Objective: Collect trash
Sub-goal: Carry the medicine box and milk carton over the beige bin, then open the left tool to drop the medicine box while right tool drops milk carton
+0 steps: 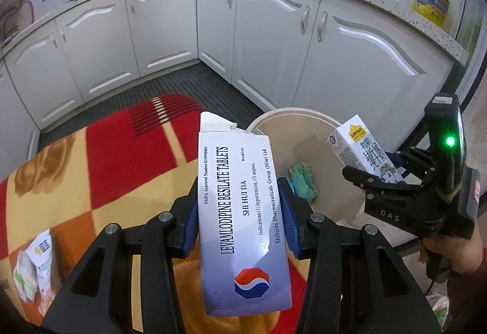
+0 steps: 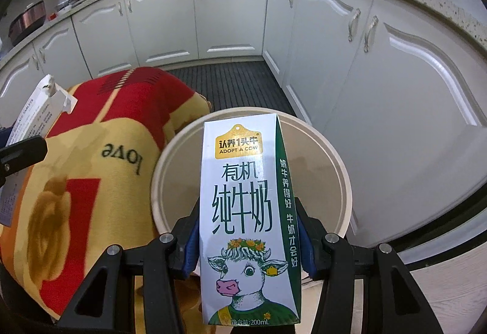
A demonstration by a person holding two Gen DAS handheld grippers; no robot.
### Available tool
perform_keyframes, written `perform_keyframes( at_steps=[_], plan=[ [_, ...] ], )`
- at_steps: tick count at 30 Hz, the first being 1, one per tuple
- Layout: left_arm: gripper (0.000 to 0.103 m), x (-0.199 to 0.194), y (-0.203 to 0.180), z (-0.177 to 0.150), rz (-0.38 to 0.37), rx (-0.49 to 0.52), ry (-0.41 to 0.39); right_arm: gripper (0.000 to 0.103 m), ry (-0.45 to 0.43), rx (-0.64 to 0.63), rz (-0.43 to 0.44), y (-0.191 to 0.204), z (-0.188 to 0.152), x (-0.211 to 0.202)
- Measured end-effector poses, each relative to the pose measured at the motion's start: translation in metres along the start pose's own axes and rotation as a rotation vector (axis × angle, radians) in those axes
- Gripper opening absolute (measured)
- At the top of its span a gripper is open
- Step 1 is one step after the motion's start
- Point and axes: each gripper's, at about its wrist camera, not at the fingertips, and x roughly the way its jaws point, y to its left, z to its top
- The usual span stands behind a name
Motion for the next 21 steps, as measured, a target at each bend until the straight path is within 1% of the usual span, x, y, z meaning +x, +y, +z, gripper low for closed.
perform_keyframes(
  at_steps=[3,6,12,13,14,16,18,21],
  plan=[
    [0.044,0.013,-0.006,0.006,-0.003,0.008,0.015,0.05,0.01,0.007,0.001,-0.004,0.0,0.008],
    [0.044,0.028,-0.009,0.011,-0.025,-0.001,0.036,0.05,0.018,0.017,0.001,-0.005,-0.001,0.013],
    [0.045,0.062,-0.011,0.023,-0.076,-0.049,0.078,0.051,0.038,0.064,-0.007,-0.019,0.002,0.033],
    [0.045,0.068,-0.011,0.024,-0.082,-0.058,0.082,0.055,0.048,0.074,-0.008,-0.022,0.003,0.037],
    [0.047,0.071,-0.011,0.024,-0.086,-0.063,0.083,0.059,0.053,0.086,-0.005,-0.024,0.004,0.04],
    [0.065,0.075,-0.009,0.024,-0.116,-0.078,0.082,0.062,0.054,0.107,-0.017,-0.029,0.003,0.042],
    [0.067,0.077,-0.007,0.023,-0.137,-0.092,0.083,0.064,0.053,0.118,-0.017,-0.031,0.001,0.042],
    [0.068,0.075,-0.007,0.022,-0.113,-0.08,0.083,0.066,0.059,0.127,-0.018,-0.032,-0.003,0.041]
  ],
)
